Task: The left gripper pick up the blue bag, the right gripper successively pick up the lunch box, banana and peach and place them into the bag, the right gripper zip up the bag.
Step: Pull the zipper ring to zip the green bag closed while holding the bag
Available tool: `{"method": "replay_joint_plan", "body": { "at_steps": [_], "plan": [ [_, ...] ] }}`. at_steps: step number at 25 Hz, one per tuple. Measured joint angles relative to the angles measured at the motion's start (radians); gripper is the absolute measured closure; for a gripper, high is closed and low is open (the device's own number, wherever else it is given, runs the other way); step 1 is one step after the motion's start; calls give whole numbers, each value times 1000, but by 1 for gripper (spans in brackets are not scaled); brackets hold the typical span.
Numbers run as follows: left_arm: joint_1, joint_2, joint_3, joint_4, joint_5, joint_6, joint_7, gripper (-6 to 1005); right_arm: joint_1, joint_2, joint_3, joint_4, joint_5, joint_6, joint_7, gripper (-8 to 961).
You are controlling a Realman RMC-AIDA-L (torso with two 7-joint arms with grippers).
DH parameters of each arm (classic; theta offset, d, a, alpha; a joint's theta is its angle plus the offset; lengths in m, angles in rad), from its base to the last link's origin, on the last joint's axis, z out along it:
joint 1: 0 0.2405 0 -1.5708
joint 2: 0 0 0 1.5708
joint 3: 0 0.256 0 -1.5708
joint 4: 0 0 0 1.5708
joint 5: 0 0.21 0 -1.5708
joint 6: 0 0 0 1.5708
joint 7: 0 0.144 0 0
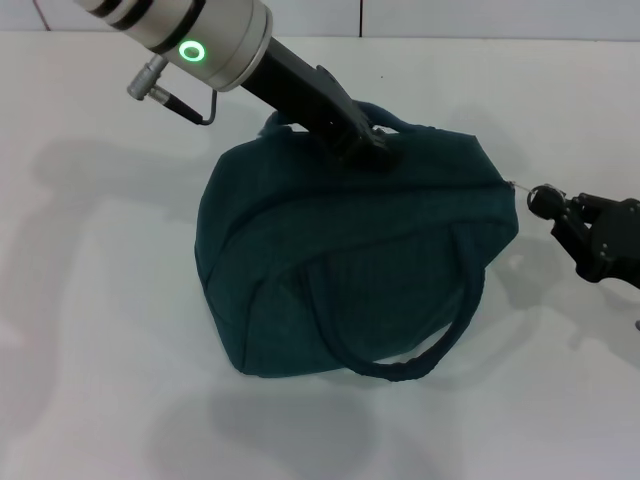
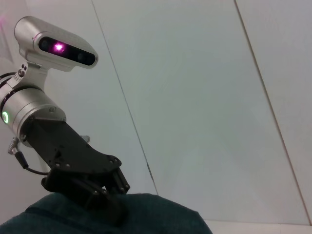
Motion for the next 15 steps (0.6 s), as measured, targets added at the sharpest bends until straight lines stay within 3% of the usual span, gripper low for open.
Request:
{"method": "replay_joint_plan", "body": {
  "at_steps": [7,15],
  "plan": [
    [0,0,0,-1,-9,0,3,923,1,1,0,0,1,-9,0,823],
    [2,7,-30,-2,-112,70,-3,934,-7,0,0,6,25,21,0,814]
  ]
}}
